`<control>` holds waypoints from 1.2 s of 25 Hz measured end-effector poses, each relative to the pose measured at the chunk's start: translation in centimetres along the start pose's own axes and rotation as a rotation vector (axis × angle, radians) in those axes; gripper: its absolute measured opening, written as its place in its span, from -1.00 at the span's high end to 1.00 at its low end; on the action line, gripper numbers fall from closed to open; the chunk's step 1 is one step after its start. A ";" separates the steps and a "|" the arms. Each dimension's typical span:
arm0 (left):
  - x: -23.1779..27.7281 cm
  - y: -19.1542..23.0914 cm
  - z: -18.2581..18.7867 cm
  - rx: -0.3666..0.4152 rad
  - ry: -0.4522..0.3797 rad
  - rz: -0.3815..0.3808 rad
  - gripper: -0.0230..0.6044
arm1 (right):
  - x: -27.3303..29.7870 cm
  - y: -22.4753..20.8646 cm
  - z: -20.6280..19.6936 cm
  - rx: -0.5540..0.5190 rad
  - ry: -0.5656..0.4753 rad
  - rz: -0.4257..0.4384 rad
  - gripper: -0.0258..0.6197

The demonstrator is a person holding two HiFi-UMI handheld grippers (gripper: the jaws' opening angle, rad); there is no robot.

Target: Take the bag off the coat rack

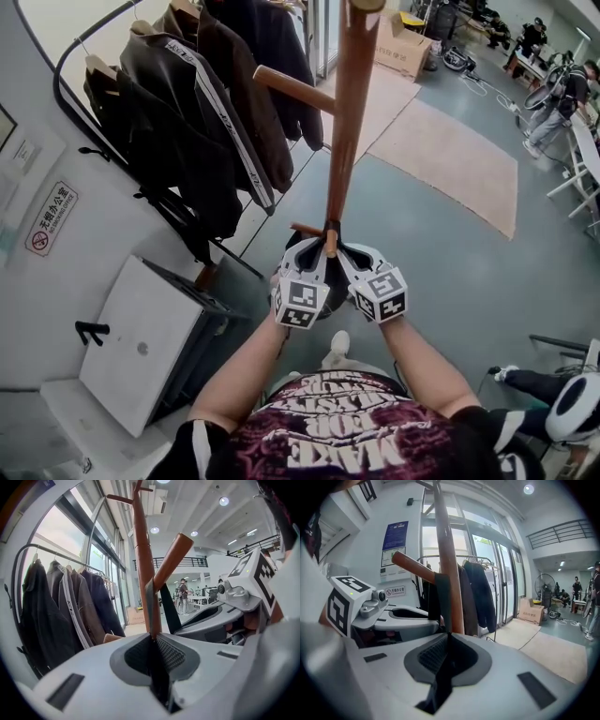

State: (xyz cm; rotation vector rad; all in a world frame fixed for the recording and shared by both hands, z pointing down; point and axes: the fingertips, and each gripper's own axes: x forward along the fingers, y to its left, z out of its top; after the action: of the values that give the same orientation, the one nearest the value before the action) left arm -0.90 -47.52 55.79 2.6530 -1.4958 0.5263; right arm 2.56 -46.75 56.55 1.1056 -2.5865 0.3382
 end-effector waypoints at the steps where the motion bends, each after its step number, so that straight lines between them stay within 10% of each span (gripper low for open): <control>1: 0.0 0.1 0.0 -0.017 0.002 0.004 0.82 | 0.1 0.0 0.0 0.001 0.004 -0.003 0.87; 30: -10.5 -1.9 8.3 -0.065 -0.126 -0.021 0.90 | -9.3 4.6 6.4 0.072 -0.148 0.049 0.90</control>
State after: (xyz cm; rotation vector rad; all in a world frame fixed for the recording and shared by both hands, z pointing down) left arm -2.08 -39.58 44.85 2.6938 -1.4869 0.3082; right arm 4.08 -39.61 46.76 1.1322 -2.7552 0.3772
